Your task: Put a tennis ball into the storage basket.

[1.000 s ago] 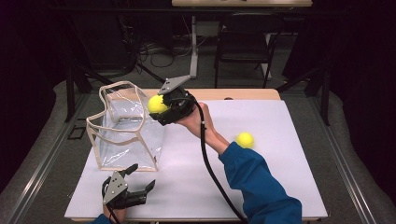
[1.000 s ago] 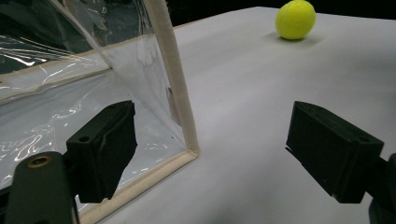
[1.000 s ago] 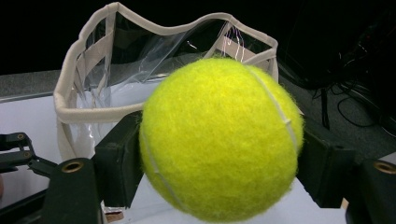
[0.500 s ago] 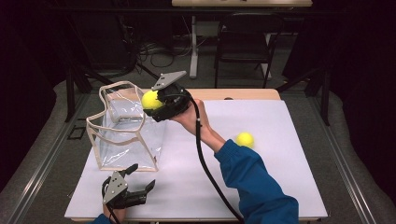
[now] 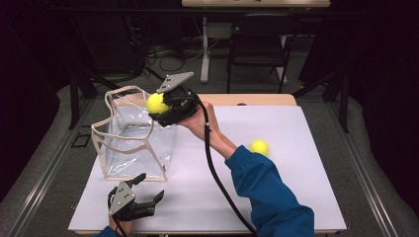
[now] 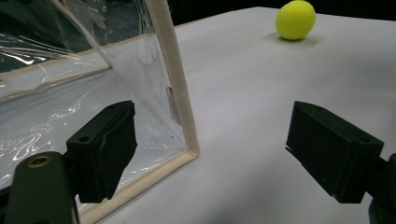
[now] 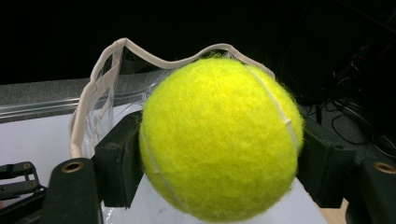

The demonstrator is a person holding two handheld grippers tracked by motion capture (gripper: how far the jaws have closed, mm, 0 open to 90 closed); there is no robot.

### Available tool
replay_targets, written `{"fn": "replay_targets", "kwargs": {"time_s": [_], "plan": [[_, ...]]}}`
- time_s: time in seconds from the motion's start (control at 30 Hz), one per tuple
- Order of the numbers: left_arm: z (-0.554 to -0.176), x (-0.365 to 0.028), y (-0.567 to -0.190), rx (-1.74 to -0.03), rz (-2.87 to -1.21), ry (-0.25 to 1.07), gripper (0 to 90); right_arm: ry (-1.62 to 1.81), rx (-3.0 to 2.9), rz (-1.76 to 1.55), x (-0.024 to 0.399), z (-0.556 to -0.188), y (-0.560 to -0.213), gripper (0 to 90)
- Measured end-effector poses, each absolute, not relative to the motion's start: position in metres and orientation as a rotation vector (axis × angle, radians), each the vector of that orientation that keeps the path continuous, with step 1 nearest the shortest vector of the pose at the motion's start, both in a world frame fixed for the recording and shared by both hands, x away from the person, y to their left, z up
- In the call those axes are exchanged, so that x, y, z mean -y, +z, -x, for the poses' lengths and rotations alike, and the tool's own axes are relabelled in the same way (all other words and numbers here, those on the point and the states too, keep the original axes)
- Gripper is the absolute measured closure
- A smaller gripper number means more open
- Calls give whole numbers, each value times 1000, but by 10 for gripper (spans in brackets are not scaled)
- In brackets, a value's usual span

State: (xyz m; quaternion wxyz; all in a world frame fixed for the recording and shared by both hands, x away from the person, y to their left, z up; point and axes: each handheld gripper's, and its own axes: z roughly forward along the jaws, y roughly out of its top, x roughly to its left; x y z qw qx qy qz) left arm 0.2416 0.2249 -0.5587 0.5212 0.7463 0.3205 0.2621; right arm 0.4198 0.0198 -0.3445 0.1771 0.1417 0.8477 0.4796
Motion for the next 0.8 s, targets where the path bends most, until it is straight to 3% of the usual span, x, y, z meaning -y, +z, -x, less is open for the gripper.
{"fn": "replay_targets", "kwargs": {"time_s": [0.8], "plan": [[-242,-225,-559,-768,-1785,625,161,1323,-2420,-348,-42,-422,-338,259]]}}
